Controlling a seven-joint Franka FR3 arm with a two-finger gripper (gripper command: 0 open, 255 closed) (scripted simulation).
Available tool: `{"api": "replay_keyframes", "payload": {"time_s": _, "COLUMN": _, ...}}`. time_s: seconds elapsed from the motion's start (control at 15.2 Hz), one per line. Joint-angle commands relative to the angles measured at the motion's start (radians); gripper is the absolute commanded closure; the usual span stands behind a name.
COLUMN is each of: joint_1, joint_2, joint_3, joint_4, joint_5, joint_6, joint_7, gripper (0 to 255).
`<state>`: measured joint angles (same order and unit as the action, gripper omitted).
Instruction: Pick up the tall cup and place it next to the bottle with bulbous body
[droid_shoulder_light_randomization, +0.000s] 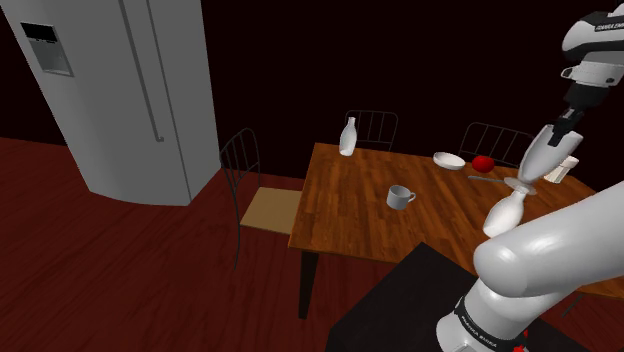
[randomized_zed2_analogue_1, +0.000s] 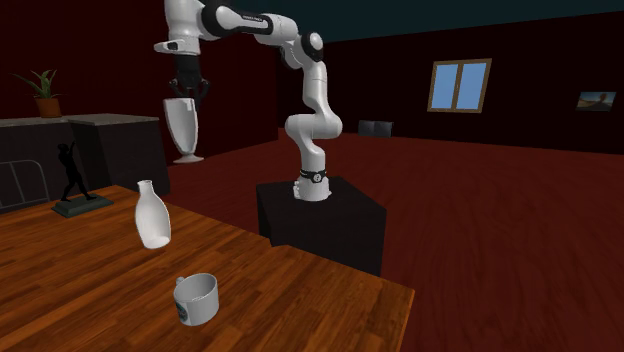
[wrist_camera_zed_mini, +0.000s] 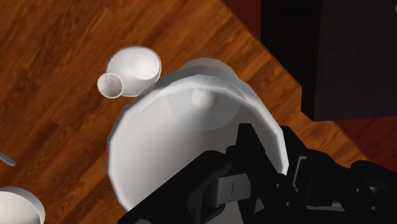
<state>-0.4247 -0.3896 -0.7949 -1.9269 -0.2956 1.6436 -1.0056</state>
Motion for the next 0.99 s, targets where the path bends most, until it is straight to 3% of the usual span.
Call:
{"api": "replay_keyframes", "payload": {"time_s": 0.0, "joint_1": -0.001, "joint_2": 0.025, "joint_3": -0.049, "joint_4": 0.031, "joint_5": 0.004, "joint_6": 0.003, "joint_7": -0.058, "gripper": 255}}
{"api": "replay_keyframes", "payload": {"time_s": 0.33, "joint_1": 0.008, "joint_2": 0.118, "joint_3": -0.204, "joint_4": 0.124, "joint_5": 0.048, "joint_6": 0.014, "joint_7": -0.221, "gripper": 255}}
{"api": "replay_keyframes", "payload": {"time_s": 0.46, "joint_1": 0.021, "joint_2": 0.177, "joint_3": -0.285, "joint_4": 0.169, "joint_5": 0.089, "joint_6": 0.019, "joint_7": -0.3, "gripper": 255}}
{"api": "replay_keyframes", "payload": {"time_s": 0.53, "joint_1": 0.033, "joint_2": 0.237, "joint_3": -0.358, "joint_4": 0.206, "joint_5": 0.137, "joint_6": 0.023, "joint_7": -0.369, "gripper": 255}}
{"api": "replay_keyframes", "payload": {"time_s": 0.92, "joint_1": 0.025, "joint_2": 0.22, "joint_3": -0.352, "joint_4": 0.117, "joint_5": 0.12, "joint_6": 0.103, "joint_7": -0.355, "gripper": 255}}
